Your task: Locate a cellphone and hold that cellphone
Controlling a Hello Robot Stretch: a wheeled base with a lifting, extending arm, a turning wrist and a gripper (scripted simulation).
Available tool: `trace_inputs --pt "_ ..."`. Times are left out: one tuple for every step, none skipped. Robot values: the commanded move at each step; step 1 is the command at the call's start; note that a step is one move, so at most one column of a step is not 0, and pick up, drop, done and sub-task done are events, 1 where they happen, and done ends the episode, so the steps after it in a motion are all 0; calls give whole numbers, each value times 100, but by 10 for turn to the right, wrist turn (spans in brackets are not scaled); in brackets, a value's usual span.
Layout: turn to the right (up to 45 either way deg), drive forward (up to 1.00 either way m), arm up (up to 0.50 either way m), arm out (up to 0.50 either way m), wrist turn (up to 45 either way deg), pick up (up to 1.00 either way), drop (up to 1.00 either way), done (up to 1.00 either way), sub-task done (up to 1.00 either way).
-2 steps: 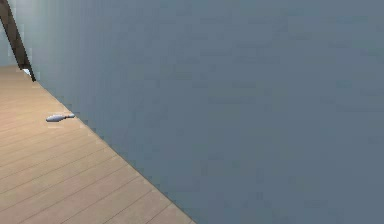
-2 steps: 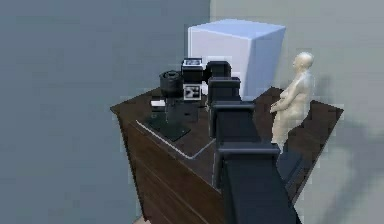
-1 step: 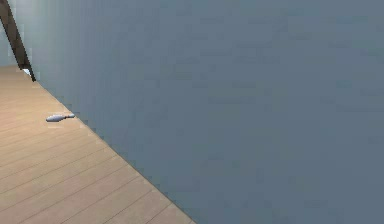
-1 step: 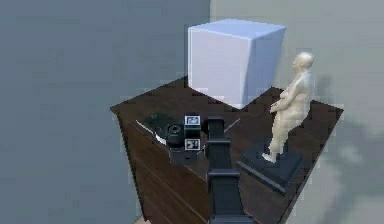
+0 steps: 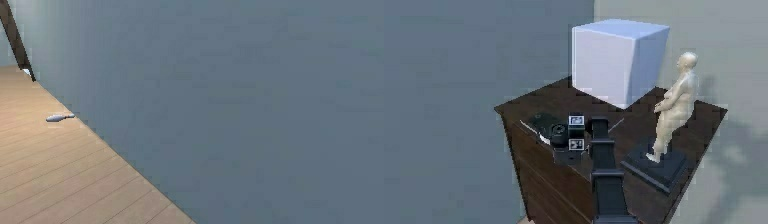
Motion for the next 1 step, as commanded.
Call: trace_inputs --pt "0 0 10 0 0 0 0 0 0"
